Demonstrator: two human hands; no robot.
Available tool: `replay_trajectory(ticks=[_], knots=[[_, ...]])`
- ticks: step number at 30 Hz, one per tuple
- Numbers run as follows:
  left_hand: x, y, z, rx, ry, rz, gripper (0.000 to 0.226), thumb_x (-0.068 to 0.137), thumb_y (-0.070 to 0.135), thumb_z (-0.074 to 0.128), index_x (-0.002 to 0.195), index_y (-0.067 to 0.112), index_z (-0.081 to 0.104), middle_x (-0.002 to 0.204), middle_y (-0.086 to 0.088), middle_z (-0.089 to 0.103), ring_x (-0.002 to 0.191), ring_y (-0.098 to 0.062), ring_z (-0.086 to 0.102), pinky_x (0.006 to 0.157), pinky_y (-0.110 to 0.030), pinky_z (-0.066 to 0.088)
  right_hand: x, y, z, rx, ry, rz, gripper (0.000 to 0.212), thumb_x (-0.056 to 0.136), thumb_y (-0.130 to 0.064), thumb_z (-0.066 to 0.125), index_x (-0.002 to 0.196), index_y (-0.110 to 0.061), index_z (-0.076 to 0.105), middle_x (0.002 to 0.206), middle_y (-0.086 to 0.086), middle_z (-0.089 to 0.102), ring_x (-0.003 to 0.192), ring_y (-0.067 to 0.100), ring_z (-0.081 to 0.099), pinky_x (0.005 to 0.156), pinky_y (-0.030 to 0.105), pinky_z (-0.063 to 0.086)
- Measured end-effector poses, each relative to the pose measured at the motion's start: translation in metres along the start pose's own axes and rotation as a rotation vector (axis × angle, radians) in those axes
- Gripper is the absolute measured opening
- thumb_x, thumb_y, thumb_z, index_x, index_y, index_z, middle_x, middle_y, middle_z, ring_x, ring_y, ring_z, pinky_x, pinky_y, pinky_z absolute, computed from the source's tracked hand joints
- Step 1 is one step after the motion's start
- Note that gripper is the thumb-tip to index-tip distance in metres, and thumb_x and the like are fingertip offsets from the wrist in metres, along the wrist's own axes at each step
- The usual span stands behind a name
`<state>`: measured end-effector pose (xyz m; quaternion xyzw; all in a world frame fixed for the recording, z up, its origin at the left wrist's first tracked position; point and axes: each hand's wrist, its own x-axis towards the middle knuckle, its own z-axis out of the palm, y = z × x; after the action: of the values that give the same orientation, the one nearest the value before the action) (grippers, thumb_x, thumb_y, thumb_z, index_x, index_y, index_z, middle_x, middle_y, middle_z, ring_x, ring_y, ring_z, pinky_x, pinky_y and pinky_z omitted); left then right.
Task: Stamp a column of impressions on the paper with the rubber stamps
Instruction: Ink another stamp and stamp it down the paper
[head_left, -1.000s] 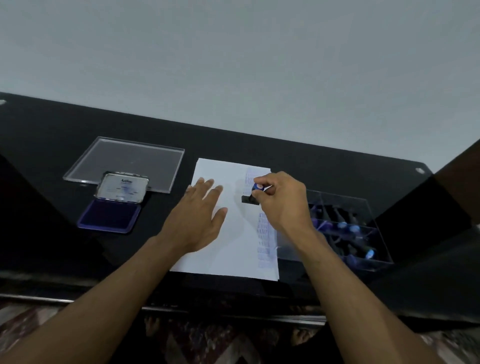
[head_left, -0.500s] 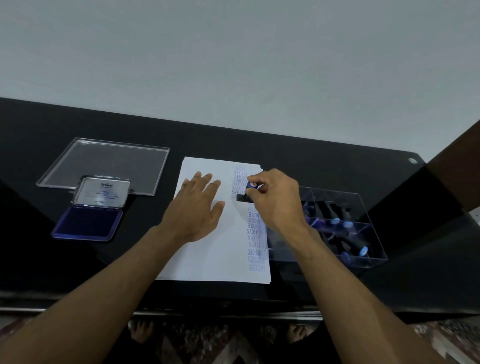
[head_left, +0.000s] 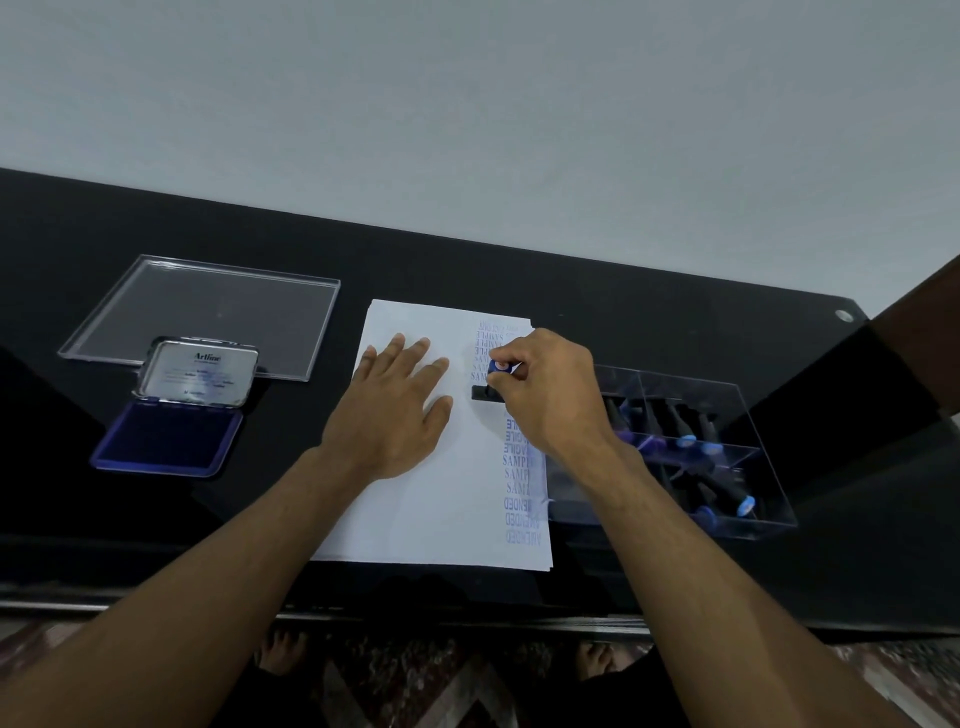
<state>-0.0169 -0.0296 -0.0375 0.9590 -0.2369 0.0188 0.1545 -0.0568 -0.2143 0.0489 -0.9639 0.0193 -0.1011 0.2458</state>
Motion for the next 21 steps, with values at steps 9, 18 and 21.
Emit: replay_trajectory(ticks=[9, 18, 21], knots=[[0.001, -0.001, 0.003, -0.031, 0.002, 0.004, 0.069, 0.096, 0.056, 0.021, 0.155, 0.023, 0.037, 0.166, -0.005, 0.022, 0.156, -0.027, 0.008, 0.125, -0.045, 0.004, 0.003, 0.002, 0.005, -0.002, -0.01, 0.009, 0.015, 0.089, -0.019, 0.072, 0.103, -0.014, 0.077, 0.1, 0.0, 0.07, 0.077, 0.011, 0.064, 0.078, 0.023, 0.057], [0.001, -0.002, 0.003, -0.021, 0.004, 0.003, 0.078, 0.093, 0.062, 0.009, 0.155, 0.024, 0.036, 0.167, -0.004, 0.021, 0.156, -0.025, 0.007, 0.125, -0.044, 0.003, 0.007, 0.003, 0.011, -0.021, -0.009, 0.014, 0.015, 0.089, -0.018, 0.073, 0.103, -0.015, 0.077, 0.101, 0.0, 0.07, 0.08, 0.014, 0.066, 0.081, 0.028, 0.057], [0.001, -0.001, 0.003, -0.017, 0.002, -0.003, 0.07, 0.096, 0.057, 0.018, 0.156, 0.024, 0.035, 0.167, -0.004, 0.019, 0.156, -0.025, 0.006, 0.125, -0.043, 0.002, 0.009, 0.004, 0.014, -0.038, -0.017, 0.031, 0.016, 0.088, -0.02, 0.073, 0.103, -0.016, 0.077, 0.102, -0.001, 0.071, 0.08, 0.014, 0.066, 0.08, 0.029, 0.058]])
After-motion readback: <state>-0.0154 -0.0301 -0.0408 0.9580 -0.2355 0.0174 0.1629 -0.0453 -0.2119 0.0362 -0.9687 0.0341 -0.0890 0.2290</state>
